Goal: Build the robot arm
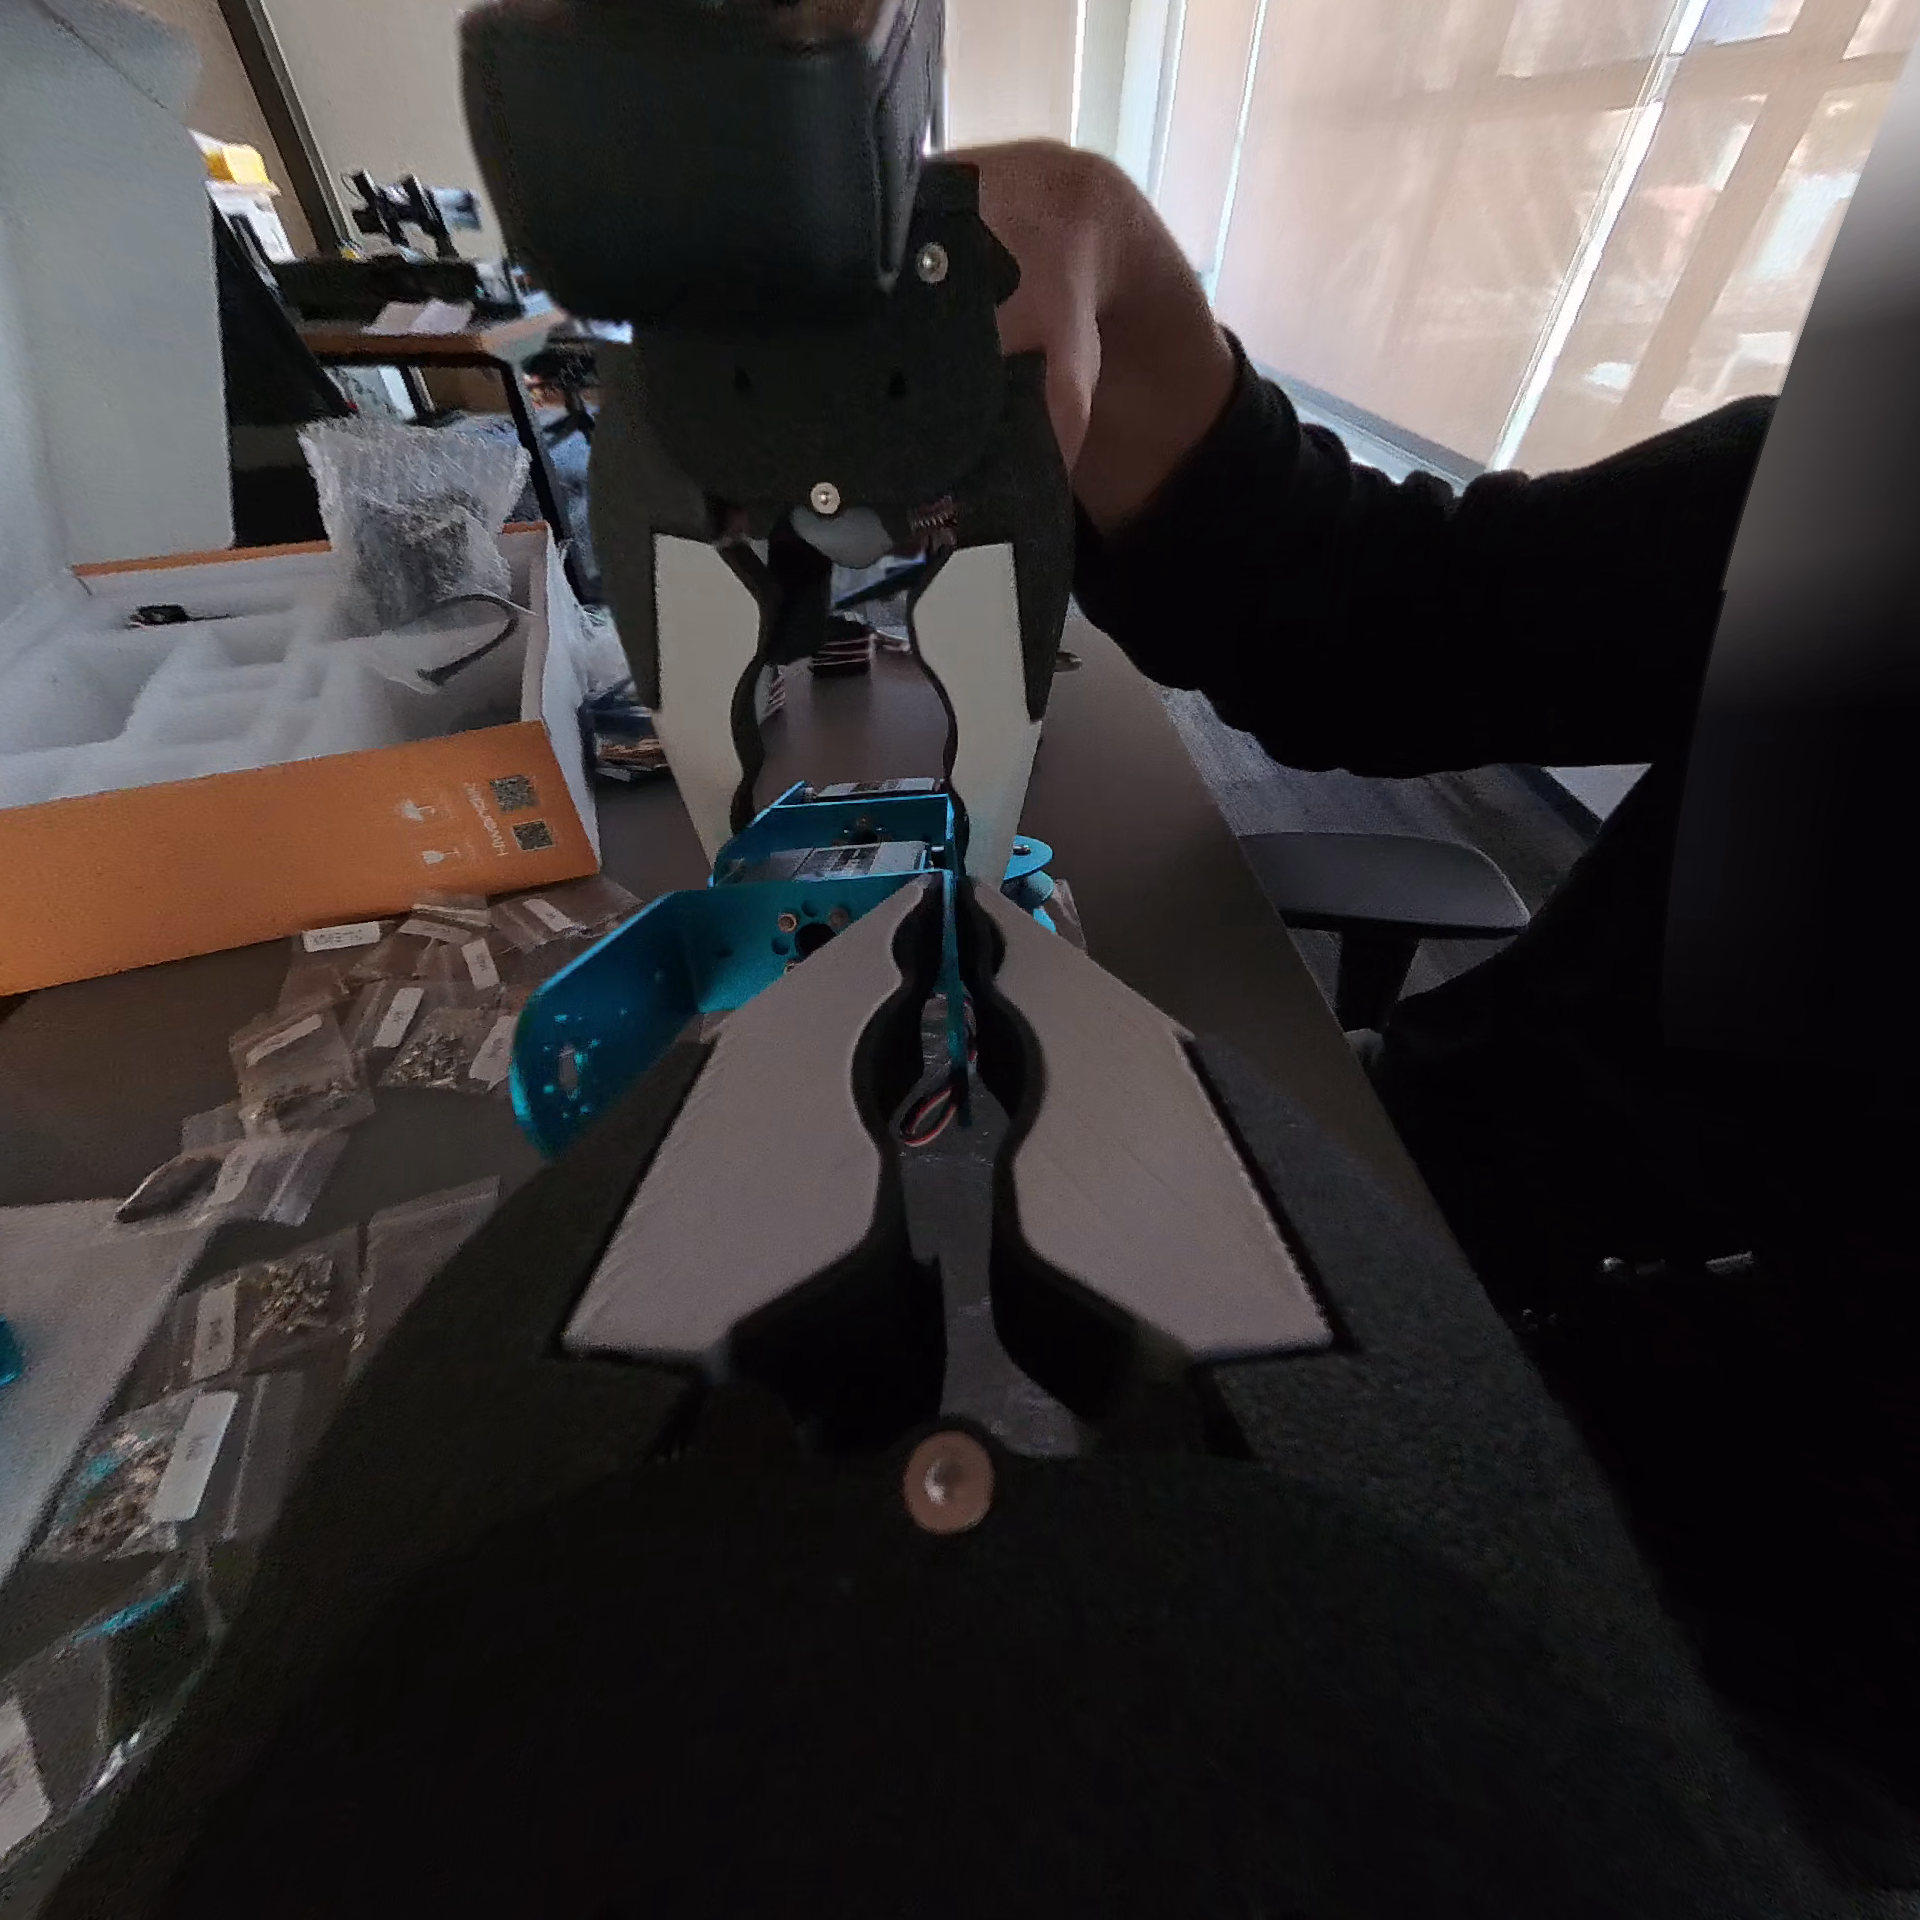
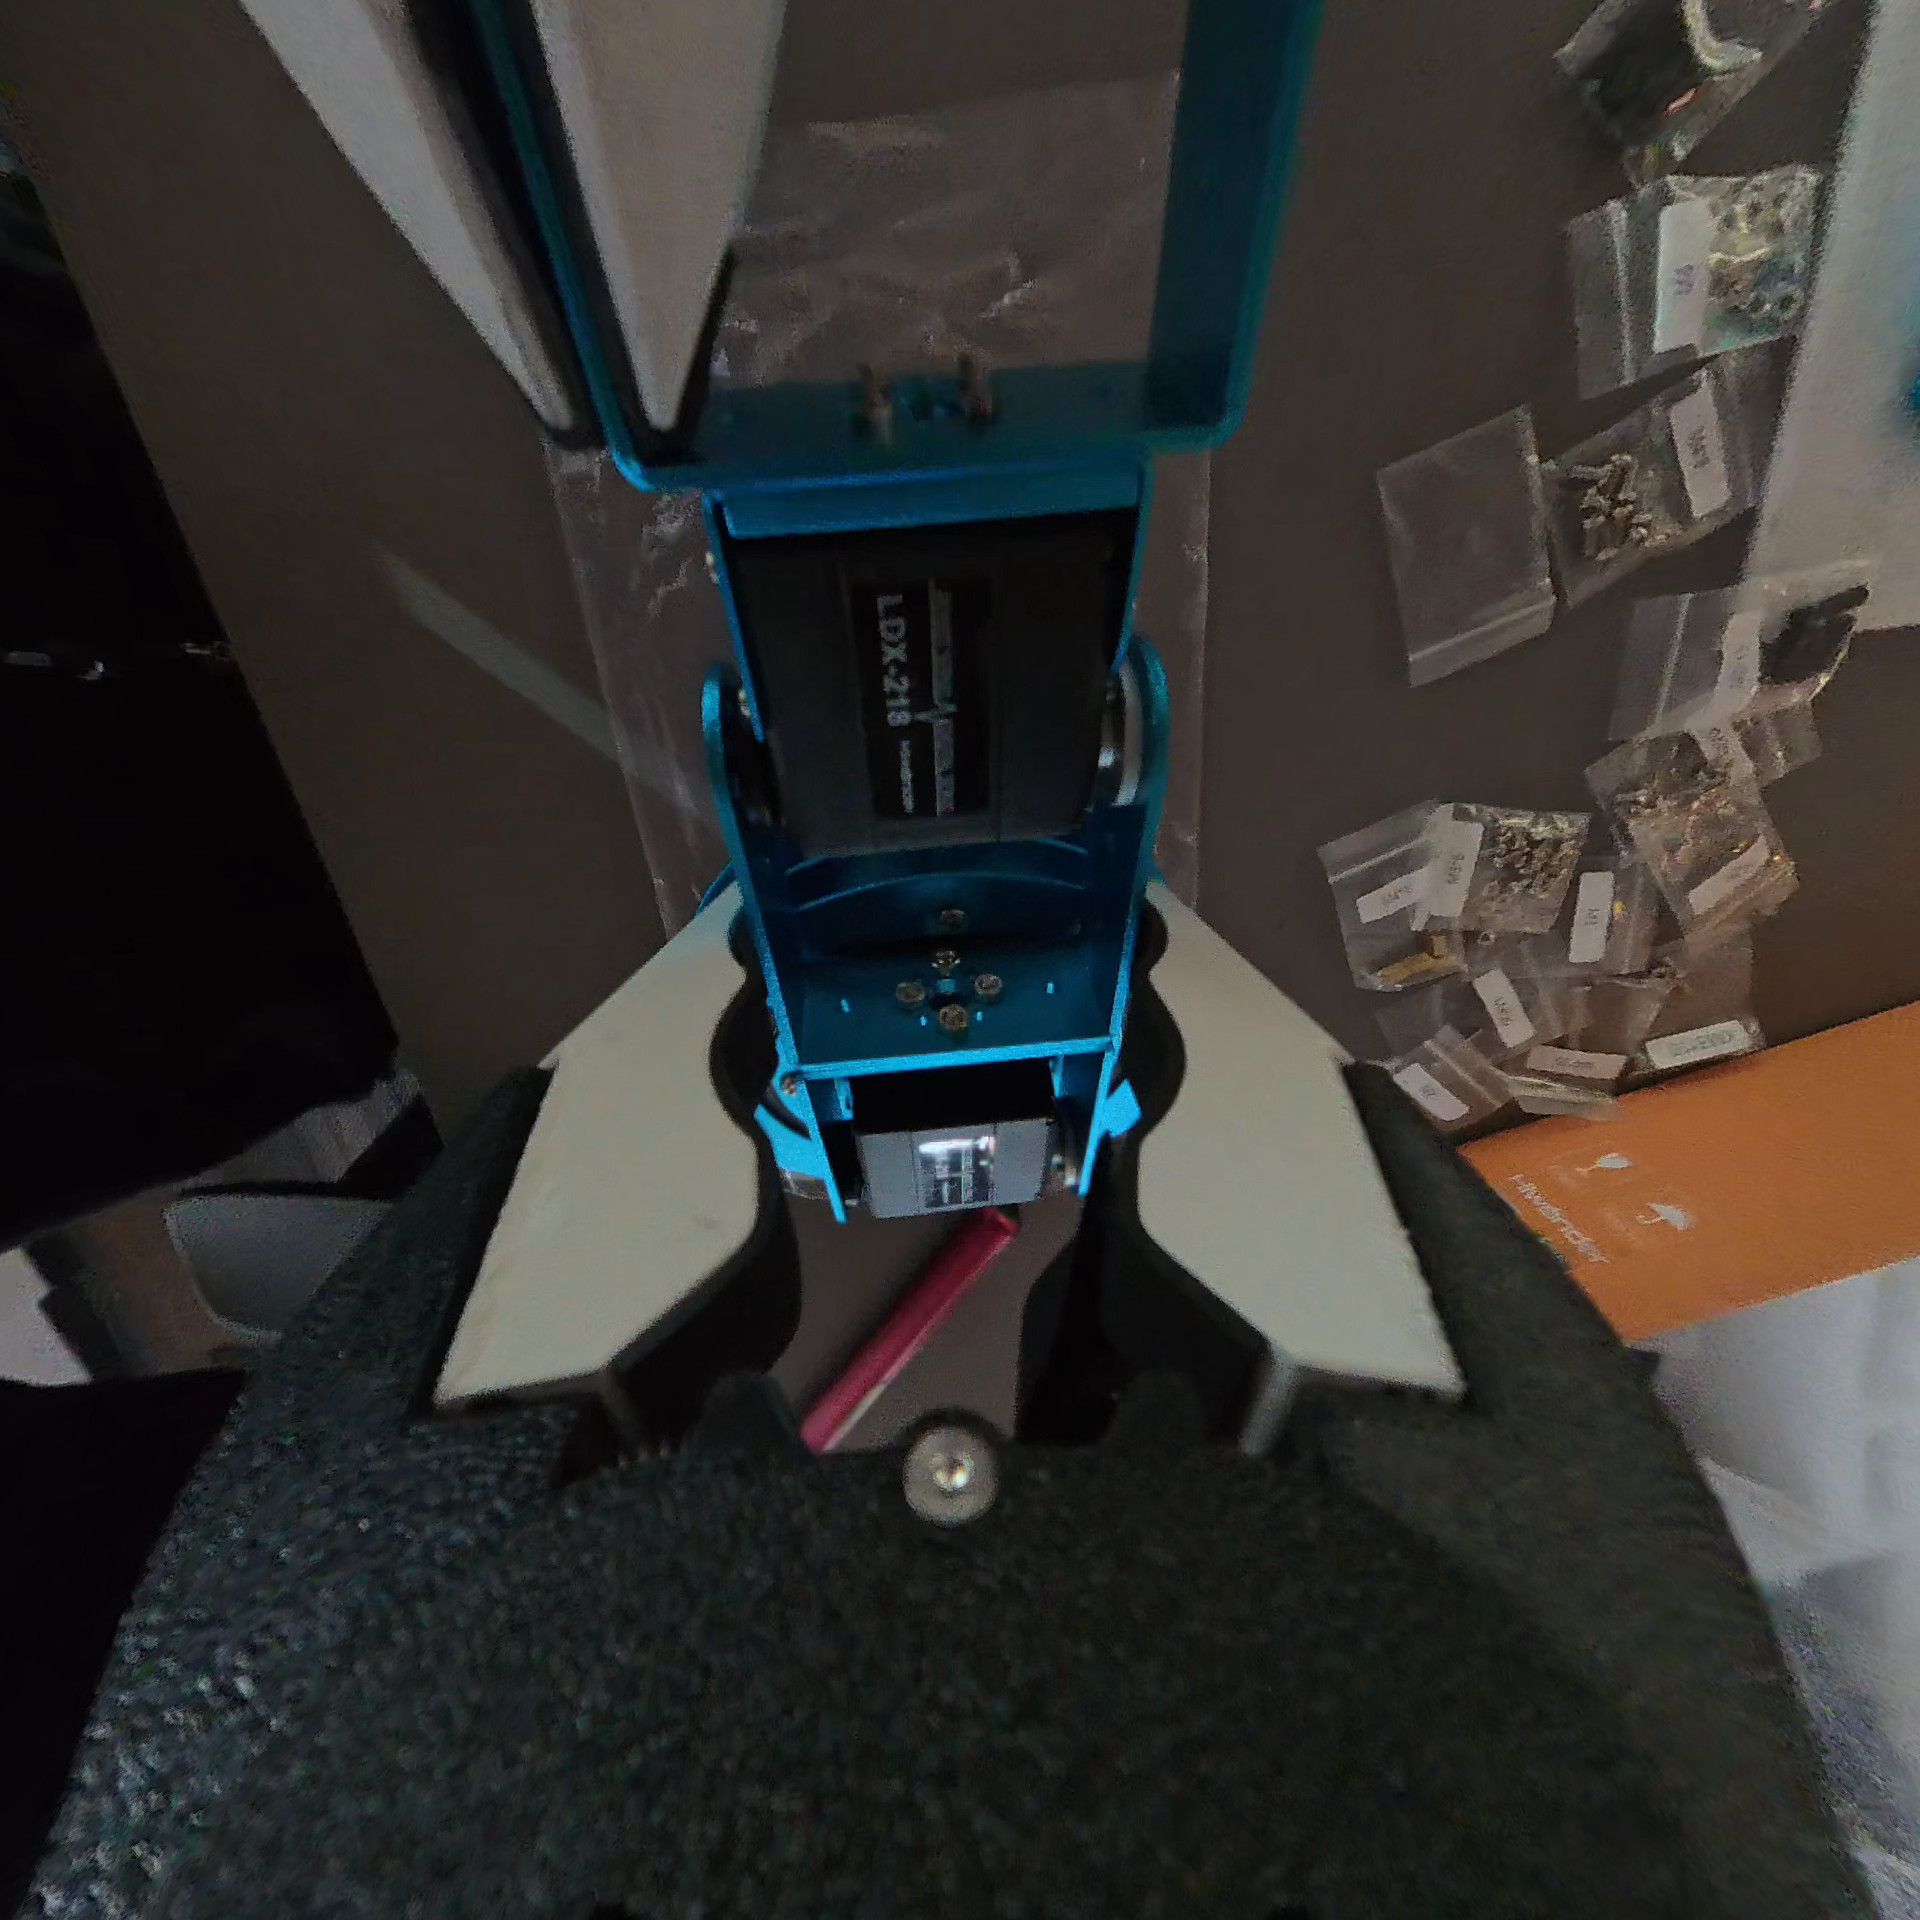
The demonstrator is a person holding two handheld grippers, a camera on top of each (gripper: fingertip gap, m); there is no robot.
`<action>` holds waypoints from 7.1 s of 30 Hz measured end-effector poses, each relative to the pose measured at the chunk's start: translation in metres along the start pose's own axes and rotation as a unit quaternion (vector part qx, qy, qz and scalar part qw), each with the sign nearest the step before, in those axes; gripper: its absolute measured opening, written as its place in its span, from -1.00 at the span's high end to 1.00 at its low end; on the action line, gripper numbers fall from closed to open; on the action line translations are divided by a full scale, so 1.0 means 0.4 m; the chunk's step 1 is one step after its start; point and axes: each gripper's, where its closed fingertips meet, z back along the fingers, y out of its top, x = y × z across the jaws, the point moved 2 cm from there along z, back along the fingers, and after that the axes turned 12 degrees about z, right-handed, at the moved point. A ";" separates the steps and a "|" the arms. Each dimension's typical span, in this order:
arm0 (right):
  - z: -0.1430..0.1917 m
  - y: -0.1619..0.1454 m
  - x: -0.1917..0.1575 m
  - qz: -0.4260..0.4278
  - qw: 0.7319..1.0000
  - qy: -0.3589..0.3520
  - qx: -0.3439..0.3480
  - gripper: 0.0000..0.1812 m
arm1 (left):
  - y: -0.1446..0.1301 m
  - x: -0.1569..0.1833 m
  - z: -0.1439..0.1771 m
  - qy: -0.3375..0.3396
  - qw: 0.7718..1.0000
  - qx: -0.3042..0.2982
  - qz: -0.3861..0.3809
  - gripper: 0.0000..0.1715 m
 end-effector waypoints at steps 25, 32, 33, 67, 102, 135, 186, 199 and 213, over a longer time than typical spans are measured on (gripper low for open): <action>-0.089 0.104 0.117 -0.049 0.981 0.078 -0.169 0.27 | -0.122 -0.158 0.146 0.007 0.984 -0.004 0.180 0.93; -0.107 0.117 0.098 -0.039 0.974 0.079 -0.207 0.27 | -0.154 -0.142 0.157 -0.038 0.977 -0.020 0.210 0.98; -0.105 0.116 0.094 -0.031 0.974 0.079 -0.211 0.27 | -0.147 -0.134 0.157 -0.043 0.978 -0.013 0.203 1.00; -0.149 -0.089 0.015 -0.053 0.935 -0.119 0.330 -0.33 | -0.217 -0.166 -0.041 0.103 0.845 -0.524 -0.041 0.11; -0.122 -0.127 -0.127 -0.191 0.924 -0.166 0.285 -0.08 | -0.209 -0.161 -0.082 -0.067 0.758 -0.621 -0.189 0.24; 0.062 -0.385 -0.413 -0.073 0.920 -0.371 0.097 0.78 | -0.151 0.302 -0.444 0.023 0.952 0.110 0.285 0.11; -0.010 0.418 -0.582 0.198 0.869 -0.208 0.402 0.78 | -0.237 0.606 0.200 0.085 0.968 0.024 -0.234 0.60; 0.034 0.370 -0.461 0.167 0.799 -0.049 0.576 0.79 | -0.180 0.492 0.211 0.072 0.976 0.148 -0.141 0.74; -0.005 0.398 -0.330 0.172 0.873 -0.049 0.454 0.78 | -0.335 0.245 0.157 0.279 0.942 -0.051 -0.177 0.74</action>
